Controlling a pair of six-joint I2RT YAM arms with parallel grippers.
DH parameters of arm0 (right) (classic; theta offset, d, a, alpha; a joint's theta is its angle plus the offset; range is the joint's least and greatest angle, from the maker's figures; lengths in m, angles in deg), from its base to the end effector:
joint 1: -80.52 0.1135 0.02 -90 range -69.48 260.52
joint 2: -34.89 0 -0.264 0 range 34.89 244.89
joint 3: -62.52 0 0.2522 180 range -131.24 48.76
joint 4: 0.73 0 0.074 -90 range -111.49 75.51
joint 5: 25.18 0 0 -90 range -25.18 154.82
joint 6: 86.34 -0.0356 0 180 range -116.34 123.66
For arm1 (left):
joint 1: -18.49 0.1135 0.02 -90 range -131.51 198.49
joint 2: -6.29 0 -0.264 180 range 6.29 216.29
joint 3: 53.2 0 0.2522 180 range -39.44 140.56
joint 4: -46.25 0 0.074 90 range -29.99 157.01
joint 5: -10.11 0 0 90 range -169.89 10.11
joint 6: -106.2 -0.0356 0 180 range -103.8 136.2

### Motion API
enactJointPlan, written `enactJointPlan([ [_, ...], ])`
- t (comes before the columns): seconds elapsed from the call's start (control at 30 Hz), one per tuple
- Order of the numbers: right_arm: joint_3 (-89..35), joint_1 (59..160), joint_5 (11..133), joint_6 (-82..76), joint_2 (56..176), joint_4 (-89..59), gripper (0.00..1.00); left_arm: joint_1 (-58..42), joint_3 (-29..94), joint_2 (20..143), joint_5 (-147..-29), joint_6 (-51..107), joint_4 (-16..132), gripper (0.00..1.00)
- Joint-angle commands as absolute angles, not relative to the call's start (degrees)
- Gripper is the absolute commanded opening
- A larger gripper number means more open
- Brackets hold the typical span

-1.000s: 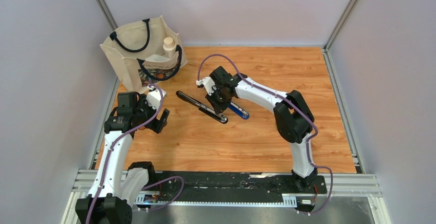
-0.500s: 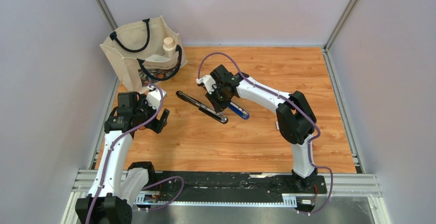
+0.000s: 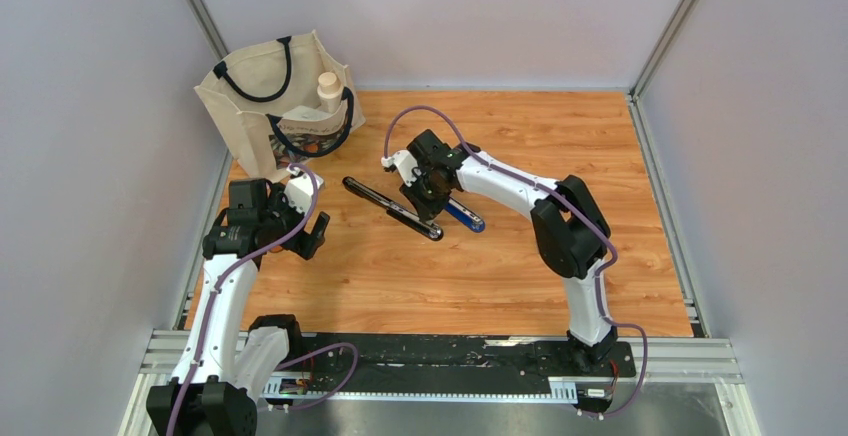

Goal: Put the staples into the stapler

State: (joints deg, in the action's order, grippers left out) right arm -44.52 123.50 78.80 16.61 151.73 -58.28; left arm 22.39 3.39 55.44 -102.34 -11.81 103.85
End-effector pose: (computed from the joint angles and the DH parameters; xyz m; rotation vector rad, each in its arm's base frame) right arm 0.3084 0.2991 0.2060 -1.3662 2.4274 0.4742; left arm 0.1664 -0.0023 0.2638 0.6600 2.2765 -0.2156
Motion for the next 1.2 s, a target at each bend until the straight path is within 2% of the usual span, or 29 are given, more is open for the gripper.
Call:
enactJointPlan([
  [0.0, -45.9, 123.9, 77.9, 17.6, 152.1, -56.9, 0.15, 22.7, 3.2, 55.4, -103.6, -13.1, 102.2, 0.93],
  [1.17, -44.5, 125.4, 75.0, 19.7, 151.2, -55.4, 0.15, 22.7, 3.1, 55.4, -103.5, -13.1, 102.2, 0.93],
])
